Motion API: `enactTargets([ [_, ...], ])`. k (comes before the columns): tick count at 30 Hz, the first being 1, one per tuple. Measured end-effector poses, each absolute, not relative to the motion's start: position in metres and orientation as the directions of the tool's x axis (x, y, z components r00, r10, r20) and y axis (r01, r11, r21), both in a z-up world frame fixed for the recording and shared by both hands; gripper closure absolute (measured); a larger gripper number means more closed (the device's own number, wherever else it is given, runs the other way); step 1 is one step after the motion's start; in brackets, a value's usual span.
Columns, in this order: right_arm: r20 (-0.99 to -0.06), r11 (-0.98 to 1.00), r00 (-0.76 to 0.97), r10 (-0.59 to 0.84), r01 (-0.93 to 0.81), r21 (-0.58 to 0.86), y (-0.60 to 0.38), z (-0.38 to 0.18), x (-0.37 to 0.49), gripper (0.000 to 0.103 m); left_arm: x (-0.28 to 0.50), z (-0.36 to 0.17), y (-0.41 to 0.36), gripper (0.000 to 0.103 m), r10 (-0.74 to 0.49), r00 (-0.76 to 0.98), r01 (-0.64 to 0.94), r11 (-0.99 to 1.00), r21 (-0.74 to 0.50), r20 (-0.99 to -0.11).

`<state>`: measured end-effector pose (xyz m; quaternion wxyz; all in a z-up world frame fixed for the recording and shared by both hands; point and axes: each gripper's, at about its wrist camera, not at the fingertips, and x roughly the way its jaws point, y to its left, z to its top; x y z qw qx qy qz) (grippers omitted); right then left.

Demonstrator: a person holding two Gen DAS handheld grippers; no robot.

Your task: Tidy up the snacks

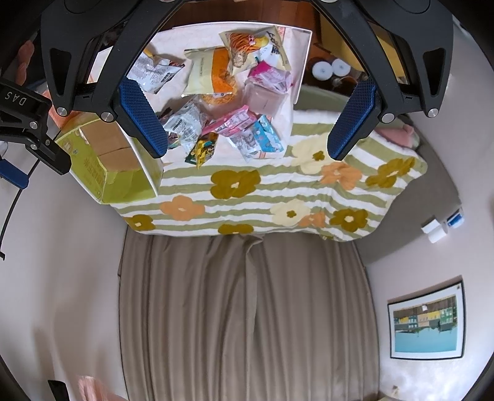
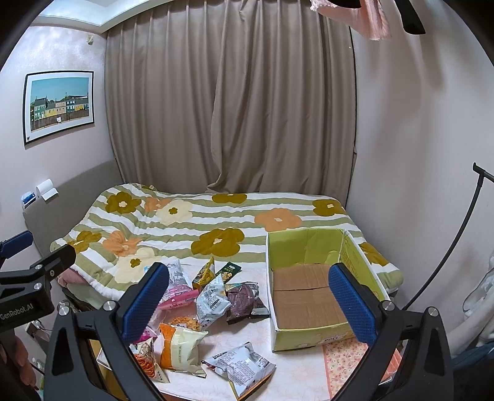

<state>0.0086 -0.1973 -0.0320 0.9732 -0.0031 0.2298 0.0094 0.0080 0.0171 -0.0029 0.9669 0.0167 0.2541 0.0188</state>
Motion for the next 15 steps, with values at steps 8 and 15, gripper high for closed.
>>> enactTargets([
  [8, -0.504, 1.0, 0.864, 0.018, -0.016, 0.009, -0.198, -0.035, 0.019, 0.0, 0.022, -0.006, 0.027, 0.0, 0.027, 0.828, -0.016, 1.0, 0.024, -0.56],
  [15, -0.617, 0.995, 0.785, 0.058, -0.092, -0.024, -0.204, -0.086, 0.031, 0.0, 0.035, -0.074, 0.05, 0.0, 0.007, 0.705, -0.054, 0.998, -0.044, -0.709],
])
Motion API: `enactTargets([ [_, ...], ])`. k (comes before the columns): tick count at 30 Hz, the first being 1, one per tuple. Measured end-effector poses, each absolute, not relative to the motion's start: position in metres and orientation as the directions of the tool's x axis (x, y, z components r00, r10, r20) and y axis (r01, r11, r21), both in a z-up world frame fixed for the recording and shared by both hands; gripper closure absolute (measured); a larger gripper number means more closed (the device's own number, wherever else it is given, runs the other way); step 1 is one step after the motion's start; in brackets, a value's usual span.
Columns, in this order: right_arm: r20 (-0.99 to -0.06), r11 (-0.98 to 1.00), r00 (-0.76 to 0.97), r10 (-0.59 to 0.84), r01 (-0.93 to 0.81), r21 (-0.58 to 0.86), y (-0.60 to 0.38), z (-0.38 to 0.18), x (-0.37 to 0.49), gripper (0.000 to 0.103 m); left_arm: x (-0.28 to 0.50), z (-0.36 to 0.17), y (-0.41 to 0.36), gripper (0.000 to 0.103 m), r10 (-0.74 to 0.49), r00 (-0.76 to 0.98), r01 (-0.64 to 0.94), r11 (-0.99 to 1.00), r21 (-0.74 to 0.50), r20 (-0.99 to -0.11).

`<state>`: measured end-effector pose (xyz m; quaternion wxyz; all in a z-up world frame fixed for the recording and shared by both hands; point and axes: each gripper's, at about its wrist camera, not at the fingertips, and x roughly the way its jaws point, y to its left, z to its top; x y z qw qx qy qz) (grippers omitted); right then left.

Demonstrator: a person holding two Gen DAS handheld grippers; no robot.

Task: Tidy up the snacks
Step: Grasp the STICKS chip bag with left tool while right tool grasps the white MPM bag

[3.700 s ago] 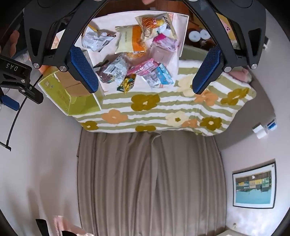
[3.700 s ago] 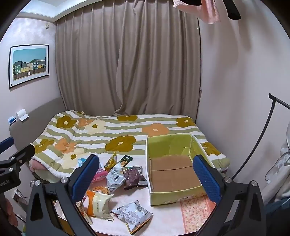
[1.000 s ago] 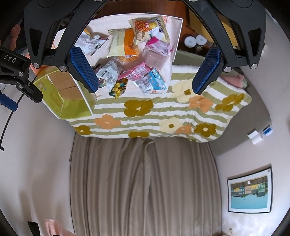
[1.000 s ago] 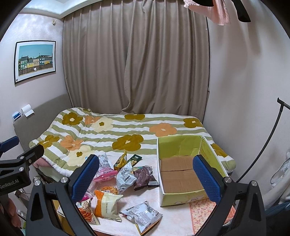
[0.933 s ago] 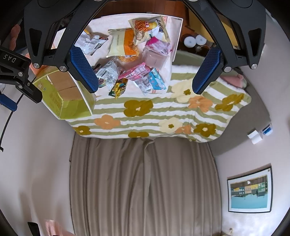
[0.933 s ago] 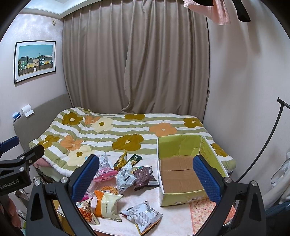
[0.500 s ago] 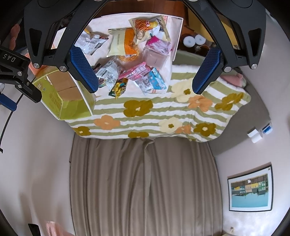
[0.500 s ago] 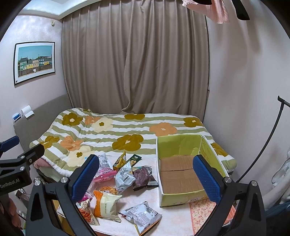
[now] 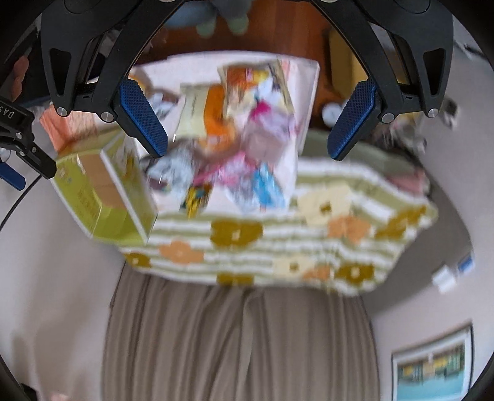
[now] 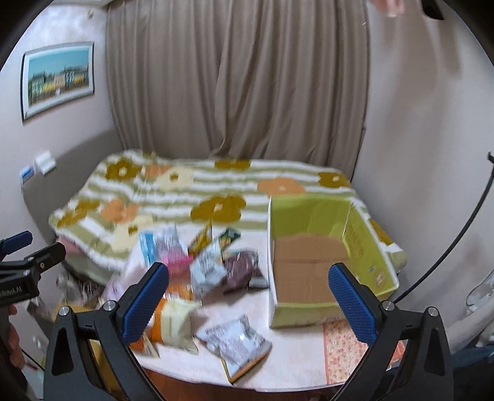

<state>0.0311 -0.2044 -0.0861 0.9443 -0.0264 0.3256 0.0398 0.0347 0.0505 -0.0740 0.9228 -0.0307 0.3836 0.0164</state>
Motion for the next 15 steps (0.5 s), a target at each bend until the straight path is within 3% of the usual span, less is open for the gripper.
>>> enactTargets([
  [7, -0.73, 0.961, 0.659, 0.183, -0.277, -0.009, -0.211, -0.157, 0.049, 0.0, 0.033, -0.162, 0.057, 0.0, 0.022, 0.551, -0.157, 0.985, -0.078, -0.835],
  [15, -0.824, 0.887, 0.497, 0.27, -0.462, 0.012, -0.212, -0.236, 0.072, 0.0, 0.046, -0.243, 0.052, 0.0, 0.023, 0.431, -0.251, 0.963, -0.096, -0.902],
])
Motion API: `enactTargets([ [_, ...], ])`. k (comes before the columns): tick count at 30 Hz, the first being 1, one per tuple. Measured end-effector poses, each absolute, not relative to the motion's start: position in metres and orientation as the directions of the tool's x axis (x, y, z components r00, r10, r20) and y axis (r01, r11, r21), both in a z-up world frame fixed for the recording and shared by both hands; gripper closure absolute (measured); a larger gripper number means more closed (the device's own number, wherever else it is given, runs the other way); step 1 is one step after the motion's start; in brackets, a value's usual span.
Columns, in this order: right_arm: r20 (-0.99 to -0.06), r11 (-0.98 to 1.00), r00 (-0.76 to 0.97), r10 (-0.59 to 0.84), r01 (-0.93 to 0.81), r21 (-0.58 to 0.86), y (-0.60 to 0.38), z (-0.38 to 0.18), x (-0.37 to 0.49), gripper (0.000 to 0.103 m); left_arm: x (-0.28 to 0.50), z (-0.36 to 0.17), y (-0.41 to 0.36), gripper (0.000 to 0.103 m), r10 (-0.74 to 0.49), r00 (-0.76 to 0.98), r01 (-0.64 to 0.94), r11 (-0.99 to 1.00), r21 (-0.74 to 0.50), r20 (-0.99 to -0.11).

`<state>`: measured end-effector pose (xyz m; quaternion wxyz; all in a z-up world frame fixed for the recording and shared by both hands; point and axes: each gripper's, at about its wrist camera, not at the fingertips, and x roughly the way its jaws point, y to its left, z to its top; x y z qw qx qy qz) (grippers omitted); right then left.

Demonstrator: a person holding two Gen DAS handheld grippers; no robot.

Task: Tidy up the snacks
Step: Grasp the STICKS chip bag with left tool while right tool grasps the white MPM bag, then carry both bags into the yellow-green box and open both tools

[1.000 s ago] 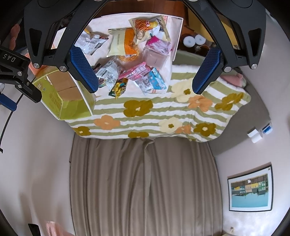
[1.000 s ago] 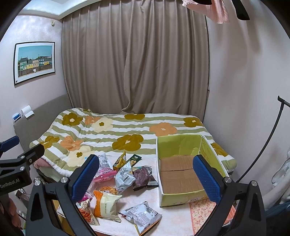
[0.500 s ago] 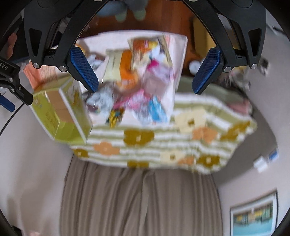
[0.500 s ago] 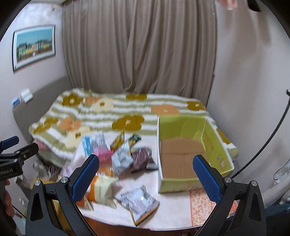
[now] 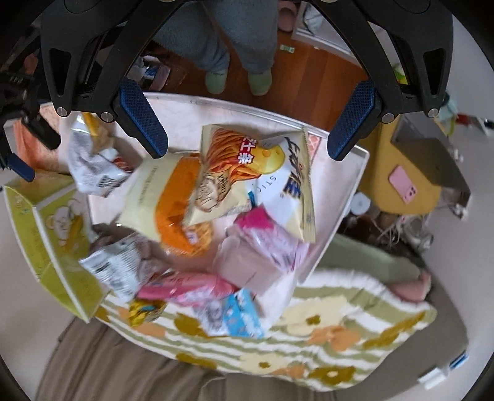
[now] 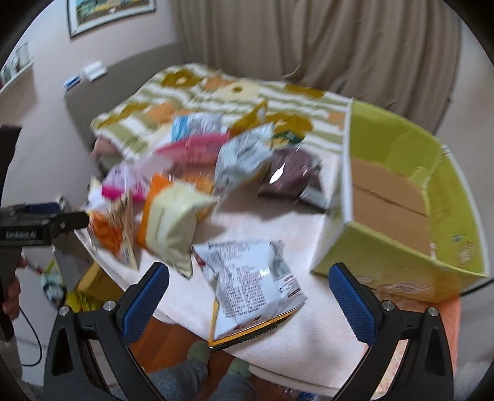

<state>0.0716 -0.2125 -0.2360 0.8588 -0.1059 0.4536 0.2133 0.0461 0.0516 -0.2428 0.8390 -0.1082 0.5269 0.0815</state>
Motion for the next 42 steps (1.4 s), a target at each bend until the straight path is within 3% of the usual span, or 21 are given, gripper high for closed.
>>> enactTargets([
  [11, -0.853, 0.816, 0.416, 0.315, -0.577, 0.02, -0.204, -0.282, 0.098, 0.0, 0.072, -0.283, 0.051, 0.0, 0.086, 0.399, -0.282, 0.959, -0.033, -0.913],
  [22, -0.884, 0.794, 0.341, 0.319, -0.606, 0.053, -0.2, -0.307, 0.11, 0.0, 0.088, -0.297, 0.054, 0.001, 0.066, 0.391, -0.233, 0.972, -0.029, -0.918],
  [26, -0.889, 0.801, 0.33, 0.317, -0.595, 0.065, -0.202, -0.312, 0.114, 0.0, 0.088, -0.308, 0.053, 0.009, 0.108, 0.375, -0.224, 0.974, 0.023, -0.921],
  [32, -0.897, 0.816, 0.312, 0.312, -0.572, 0.085, -0.206, -0.319, 0.116, 0.0, 0.081, -0.301, 0.06, 0.021, 0.083, 0.401, -0.232, 0.973, -0.013, -0.912],
  [35, -0.9, 0.825, 0.306, 0.311, -0.558, 0.095, -0.208, -0.321, 0.116, 0.0, 0.074, -0.297, 0.06, 0.023, 0.076, 0.404, -0.233, 0.972, -0.022, -0.911],
  [42, -0.9, 0.822, 0.311, 0.305, -0.564, 0.083, -0.209, -0.32, 0.108, 0.018, 0.057, -0.282, 0.052, 0.023, 0.082, 0.421, -0.229, 0.973, -0.019, -0.904],
])
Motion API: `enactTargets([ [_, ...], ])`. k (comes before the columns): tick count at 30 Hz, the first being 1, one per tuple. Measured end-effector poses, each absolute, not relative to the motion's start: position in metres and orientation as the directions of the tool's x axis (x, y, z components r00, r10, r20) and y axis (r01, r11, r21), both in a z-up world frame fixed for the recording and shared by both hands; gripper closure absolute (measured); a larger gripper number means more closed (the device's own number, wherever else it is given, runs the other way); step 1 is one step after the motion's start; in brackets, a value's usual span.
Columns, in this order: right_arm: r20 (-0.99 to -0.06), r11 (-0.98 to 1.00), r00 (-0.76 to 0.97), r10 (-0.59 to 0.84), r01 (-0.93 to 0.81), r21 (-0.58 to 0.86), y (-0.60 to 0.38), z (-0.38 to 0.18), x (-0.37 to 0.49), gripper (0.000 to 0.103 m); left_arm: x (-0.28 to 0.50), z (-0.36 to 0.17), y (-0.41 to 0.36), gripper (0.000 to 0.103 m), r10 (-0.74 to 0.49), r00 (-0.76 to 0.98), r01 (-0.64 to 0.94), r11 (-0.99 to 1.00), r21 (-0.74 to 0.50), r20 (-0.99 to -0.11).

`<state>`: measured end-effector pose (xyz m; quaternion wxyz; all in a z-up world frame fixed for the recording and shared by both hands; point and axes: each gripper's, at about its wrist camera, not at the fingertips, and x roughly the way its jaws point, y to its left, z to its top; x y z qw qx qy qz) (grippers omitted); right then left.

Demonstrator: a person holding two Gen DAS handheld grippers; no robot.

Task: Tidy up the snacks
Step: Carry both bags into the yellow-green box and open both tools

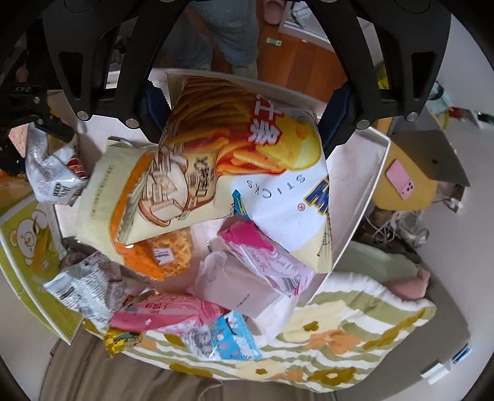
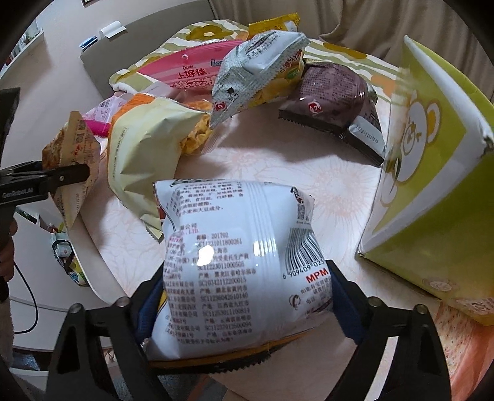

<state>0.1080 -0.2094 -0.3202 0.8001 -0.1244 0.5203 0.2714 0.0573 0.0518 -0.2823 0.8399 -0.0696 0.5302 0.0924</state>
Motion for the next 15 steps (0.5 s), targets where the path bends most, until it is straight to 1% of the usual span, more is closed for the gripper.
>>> enactTargets([
  [3, -0.897, 0.823, 0.319, 0.306, -0.562, 0.081, -0.212, -0.313, 0.102, 0.022, 0.053, -0.269, 0.046, 0.023, 0.089, 0.437, -0.224, 0.974, -0.013, -0.895],
  [6, -0.885, 0.821, 0.333, 0.326, -0.564, 0.09, -0.214, -0.298, 0.098, 0.022, 0.049, -0.252, 0.039, 0.023, 0.095, 0.457, -0.222, 0.975, -0.011, -0.884],
  [11, -0.85, 0.817, 0.374, 0.372, -0.567, 0.108, -0.221, -0.258, 0.093, 0.022, 0.043, -0.22, 0.028, 0.023, 0.104, 0.486, -0.227, 0.974, -0.011, -0.868],
  [15, -0.806, 0.815, 0.425, 0.411, -0.568, 0.116, -0.227, -0.22, 0.089, 0.023, 0.042, -0.184, 0.013, 0.023, 0.124, 0.518, -0.224, 0.974, 0.005, -0.846],
])
